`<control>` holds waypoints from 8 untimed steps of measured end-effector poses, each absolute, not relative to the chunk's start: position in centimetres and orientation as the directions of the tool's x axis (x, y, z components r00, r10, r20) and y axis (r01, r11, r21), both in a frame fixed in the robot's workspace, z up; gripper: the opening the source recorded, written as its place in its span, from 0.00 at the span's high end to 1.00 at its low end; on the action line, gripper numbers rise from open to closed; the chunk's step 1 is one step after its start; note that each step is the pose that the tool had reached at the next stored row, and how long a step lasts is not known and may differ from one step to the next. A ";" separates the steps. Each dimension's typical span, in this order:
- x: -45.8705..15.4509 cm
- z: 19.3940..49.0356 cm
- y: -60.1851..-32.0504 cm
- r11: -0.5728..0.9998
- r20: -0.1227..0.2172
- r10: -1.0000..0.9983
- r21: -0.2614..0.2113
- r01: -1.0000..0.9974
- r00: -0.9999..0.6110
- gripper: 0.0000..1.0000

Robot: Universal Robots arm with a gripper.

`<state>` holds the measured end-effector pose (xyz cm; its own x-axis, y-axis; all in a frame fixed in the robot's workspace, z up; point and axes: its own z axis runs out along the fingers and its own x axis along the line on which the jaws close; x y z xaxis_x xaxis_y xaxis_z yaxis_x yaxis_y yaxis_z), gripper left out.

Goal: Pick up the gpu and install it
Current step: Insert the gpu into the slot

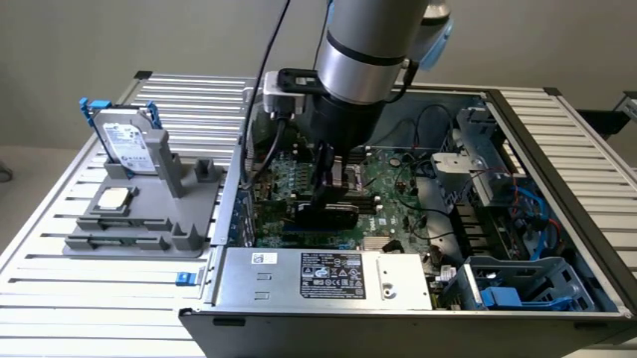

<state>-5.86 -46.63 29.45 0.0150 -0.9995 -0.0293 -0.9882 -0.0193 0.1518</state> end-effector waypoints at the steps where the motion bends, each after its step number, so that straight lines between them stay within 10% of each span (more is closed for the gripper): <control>1: -5.9 29.4 -46.6 -0.020 -0.030 -0.999 0.152 -0.988 0.016 0.54; 8: -6.0 29.5 -46.6 -0.022 -0.029 -0.999 0.152 -0.988 0.017 0.54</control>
<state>-6.00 -46.62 29.45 0.0174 -0.9994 -0.0294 -0.9882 -0.0217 0.1518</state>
